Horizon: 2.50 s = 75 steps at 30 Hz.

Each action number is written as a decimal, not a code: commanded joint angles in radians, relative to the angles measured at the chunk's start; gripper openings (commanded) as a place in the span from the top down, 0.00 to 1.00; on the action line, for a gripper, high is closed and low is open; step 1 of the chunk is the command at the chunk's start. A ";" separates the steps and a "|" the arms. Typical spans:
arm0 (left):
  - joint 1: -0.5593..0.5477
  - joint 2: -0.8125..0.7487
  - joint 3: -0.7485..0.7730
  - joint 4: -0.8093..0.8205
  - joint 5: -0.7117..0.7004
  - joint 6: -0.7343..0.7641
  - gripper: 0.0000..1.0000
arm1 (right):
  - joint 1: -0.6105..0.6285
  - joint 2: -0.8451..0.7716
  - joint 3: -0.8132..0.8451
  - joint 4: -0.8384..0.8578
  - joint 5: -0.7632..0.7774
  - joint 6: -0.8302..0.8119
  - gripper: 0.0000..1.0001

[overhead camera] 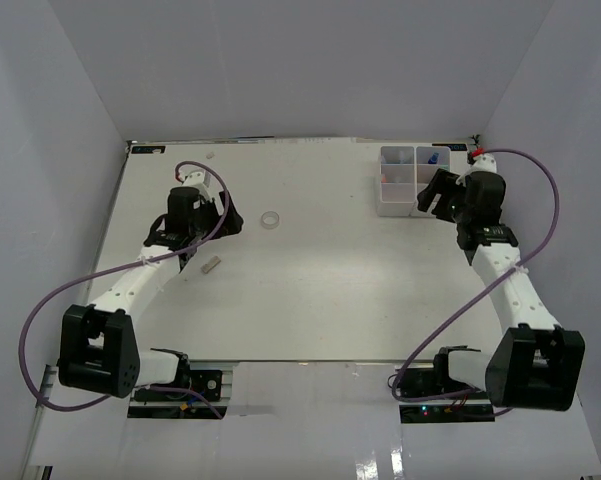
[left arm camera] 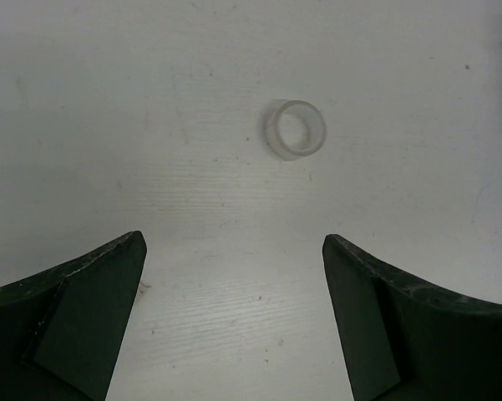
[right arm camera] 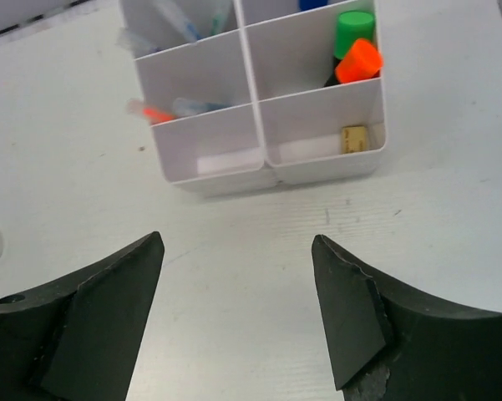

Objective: Sort the stationery into containers
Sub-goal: Pick up the stationery from the center of the board.

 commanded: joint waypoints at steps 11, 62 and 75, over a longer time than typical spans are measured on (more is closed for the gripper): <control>0.035 0.062 -0.040 -0.189 -0.186 0.076 0.07 | 0.009 -0.342 -0.312 0.155 -0.315 0.083 0.16; -0.055 0.333 -0.008 -0.241 -0.173 -0.097 0.52 | 0.130 -0.382 -0.361 0.167 -0.266 0.037 0.16; -0.017 0.287 -0.025 -0.306 -0.260 -0.203 0.44 | 0.142 -0.388 -0.358 0.167 -0.257 0.026 0.16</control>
